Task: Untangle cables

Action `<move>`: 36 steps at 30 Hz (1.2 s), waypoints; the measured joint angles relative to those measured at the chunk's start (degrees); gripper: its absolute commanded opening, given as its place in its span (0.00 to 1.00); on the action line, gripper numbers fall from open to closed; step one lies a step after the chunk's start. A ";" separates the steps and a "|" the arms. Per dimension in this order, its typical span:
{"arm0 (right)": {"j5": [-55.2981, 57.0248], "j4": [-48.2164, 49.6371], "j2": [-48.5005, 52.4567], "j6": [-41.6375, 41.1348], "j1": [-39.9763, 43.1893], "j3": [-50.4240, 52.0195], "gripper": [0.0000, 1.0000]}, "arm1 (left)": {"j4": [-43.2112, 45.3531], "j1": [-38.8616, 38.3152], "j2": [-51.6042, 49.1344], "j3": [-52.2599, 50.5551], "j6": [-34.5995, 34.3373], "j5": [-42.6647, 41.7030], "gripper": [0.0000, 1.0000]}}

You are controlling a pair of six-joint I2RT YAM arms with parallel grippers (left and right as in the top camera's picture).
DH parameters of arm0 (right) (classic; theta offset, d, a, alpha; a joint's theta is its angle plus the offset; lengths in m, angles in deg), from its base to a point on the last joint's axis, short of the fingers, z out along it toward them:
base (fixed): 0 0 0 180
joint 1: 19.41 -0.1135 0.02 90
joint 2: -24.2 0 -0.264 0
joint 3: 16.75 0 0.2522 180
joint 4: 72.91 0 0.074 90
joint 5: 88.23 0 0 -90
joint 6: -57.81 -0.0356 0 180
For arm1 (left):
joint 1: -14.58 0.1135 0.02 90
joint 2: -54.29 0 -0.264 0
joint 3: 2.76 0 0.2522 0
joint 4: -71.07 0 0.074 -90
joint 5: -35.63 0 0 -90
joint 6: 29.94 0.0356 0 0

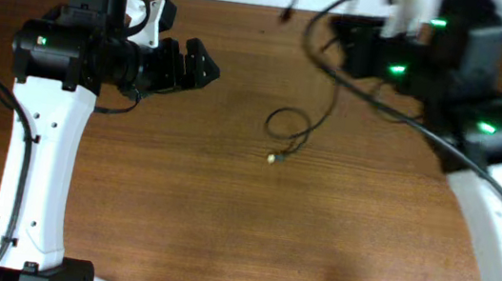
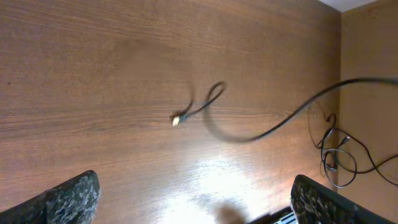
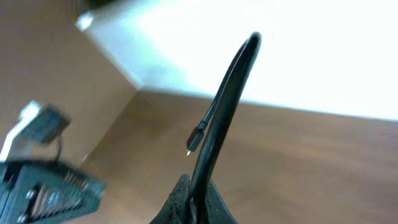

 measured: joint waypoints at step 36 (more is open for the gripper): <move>11.06 -0.81 5.42 -0.24 75.06 -0.02 0.99 | 0.24 0.00 0.00 0.00 0.33 -0.92 0.99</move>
